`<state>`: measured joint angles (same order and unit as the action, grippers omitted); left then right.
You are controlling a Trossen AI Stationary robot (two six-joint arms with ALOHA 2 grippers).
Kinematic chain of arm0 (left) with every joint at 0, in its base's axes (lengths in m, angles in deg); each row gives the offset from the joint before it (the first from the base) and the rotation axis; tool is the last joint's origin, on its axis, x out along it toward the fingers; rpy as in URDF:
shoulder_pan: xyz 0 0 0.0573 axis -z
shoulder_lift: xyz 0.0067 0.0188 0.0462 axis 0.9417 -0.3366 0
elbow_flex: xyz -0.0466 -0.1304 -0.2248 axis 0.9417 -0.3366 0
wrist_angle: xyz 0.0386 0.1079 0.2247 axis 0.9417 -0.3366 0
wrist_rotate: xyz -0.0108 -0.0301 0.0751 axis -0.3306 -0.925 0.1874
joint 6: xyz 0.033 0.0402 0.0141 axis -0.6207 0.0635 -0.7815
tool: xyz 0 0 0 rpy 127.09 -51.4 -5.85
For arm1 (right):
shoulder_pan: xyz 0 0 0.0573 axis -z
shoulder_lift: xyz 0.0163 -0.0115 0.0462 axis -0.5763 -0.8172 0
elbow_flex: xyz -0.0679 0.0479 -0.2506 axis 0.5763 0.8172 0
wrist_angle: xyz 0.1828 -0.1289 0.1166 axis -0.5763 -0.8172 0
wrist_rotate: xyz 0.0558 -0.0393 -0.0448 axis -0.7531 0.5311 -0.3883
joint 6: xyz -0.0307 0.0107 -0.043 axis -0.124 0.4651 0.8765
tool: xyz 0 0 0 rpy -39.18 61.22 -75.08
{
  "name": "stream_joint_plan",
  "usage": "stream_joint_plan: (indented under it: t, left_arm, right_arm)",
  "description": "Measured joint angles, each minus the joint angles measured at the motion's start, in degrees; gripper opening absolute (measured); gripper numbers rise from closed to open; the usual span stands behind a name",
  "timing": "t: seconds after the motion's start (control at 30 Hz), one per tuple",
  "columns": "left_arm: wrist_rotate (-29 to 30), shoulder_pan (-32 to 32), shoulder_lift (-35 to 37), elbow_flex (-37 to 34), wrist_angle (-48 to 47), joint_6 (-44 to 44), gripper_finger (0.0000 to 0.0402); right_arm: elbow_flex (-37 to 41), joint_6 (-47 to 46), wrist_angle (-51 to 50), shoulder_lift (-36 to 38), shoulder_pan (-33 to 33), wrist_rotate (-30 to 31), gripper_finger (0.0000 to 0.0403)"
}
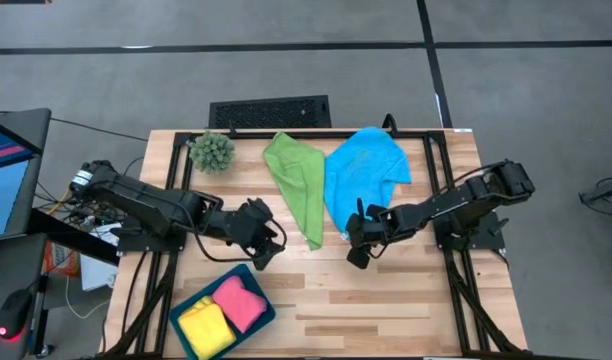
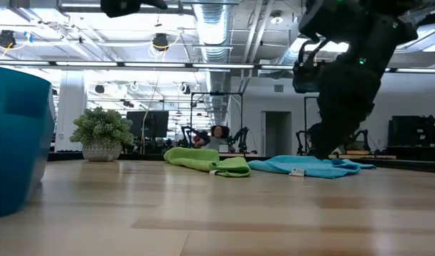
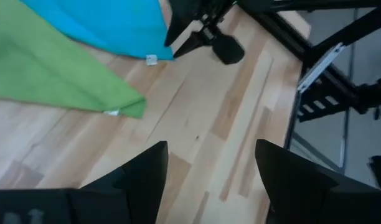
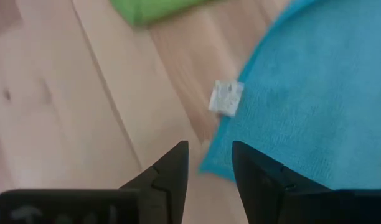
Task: Fold microfiber towels
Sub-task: Fold the blue microfiber towel
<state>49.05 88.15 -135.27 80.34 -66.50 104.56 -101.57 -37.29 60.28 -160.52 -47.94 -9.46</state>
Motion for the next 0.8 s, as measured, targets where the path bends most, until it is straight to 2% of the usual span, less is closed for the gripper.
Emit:
stream_joint_plan:
  t: [0.37,0.47,0.63,0.7,0.8]
  left_arm:
    - [-0.9,-4.3,0.0,0.0,0.6,-3.2,0.0235]
    - [-1.0,-5.6,-1.0,0.0,2.1,-5.1,0.0235]
    - [-2.9,-7.1,-4.1,0.0,4.5,-10.9,0.0235]
    - [-4.8,-7.8,-6.4,0.0,7.3,-14.1,0.0235]
    - [-9.1,-8.9,-10.5,0.0,11.3,-19.1,0.0235]
  right_arm:
    - [0.5,-0.6,2.3,-6.7,-1.2,-0.2,0.0143]
    - [0.6,-2.8,2.7,-6.6,-1.9,0.0,0.0111]
    - [1.0,-6.8,1.7,-3.8,-3.9,-2.3,0.0020]
    - [1.1,-8.5,1.8,-3.0,-5.5,-3.7,0.0012]
    - [0.9,-12.3,2.3,-1.1,-8.8,-4.5,0.0023]
